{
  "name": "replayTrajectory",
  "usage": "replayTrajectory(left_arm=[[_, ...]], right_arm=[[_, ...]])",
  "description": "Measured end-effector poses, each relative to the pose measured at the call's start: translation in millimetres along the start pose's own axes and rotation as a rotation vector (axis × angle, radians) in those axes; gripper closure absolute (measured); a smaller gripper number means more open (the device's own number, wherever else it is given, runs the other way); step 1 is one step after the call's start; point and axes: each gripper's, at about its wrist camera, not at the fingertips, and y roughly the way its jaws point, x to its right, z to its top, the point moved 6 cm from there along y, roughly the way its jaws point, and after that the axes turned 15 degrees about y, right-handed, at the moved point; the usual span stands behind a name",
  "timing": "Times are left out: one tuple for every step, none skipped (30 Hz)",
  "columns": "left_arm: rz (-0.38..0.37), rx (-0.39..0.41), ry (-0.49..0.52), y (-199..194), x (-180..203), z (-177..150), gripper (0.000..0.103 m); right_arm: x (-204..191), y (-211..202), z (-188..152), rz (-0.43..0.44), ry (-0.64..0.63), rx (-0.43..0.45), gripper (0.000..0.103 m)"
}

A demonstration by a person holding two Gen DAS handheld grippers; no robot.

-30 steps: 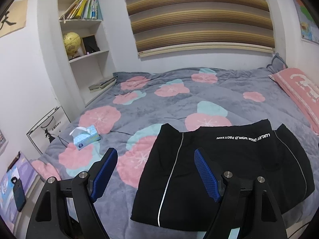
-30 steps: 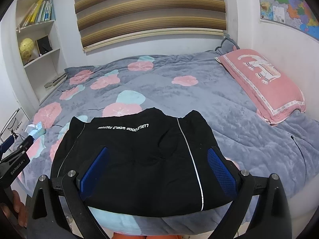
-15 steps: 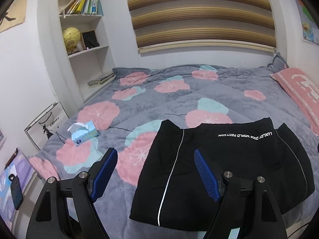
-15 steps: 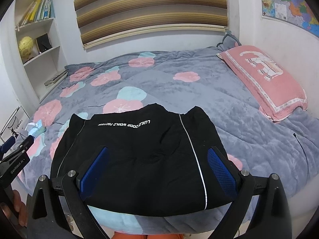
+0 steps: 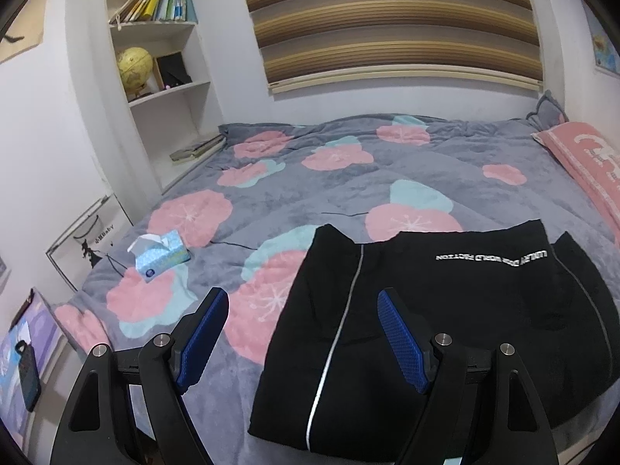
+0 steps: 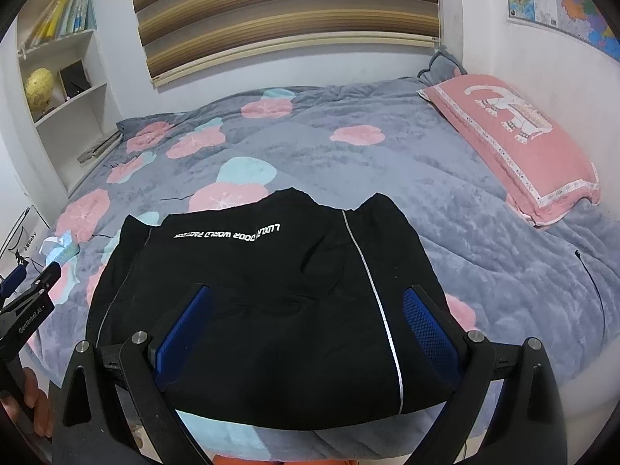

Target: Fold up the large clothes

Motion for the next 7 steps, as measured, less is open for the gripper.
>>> replayTrajectory(left_arm=[[0.017, 0.000, 0.004, 3, 1, 1, 0.023], [0.023, -0.001, 0.007, 5, 1, 1, 0.023], [0.029, 0.000, 0.007, 6, 2, 1, 0.023], [0.028, 0.005, 0.005, 9, 3, 2, 0.023], [0.022, 0.006, 0.006, 11, 4, 2, 0.023], [0.011, 0.000, 0.012, 16, 5, 3, 0.023], [0.001, -0.010, 0.020, 22, 5, 4, 0.023]], right_arm=[[0, 2, 0, -0.001, -0.001, -0.003, 0.003], [1, 6, 0, -0.004, -0.001, -0.008, 0.003], [3, 9, 0, -0.008, 0.000, -0.011, 0.003], [4, 11, 0, -0.011, 0.001, -0.013, 0.003], [6, 15, 0, -0.014, 0.003, -0.016, 0.003], [9, 18, 1, -0.016, 0.006, -0.018, 0.003], [12, 20, 2, -0.021, 0.009, -0.017, 0.003]])
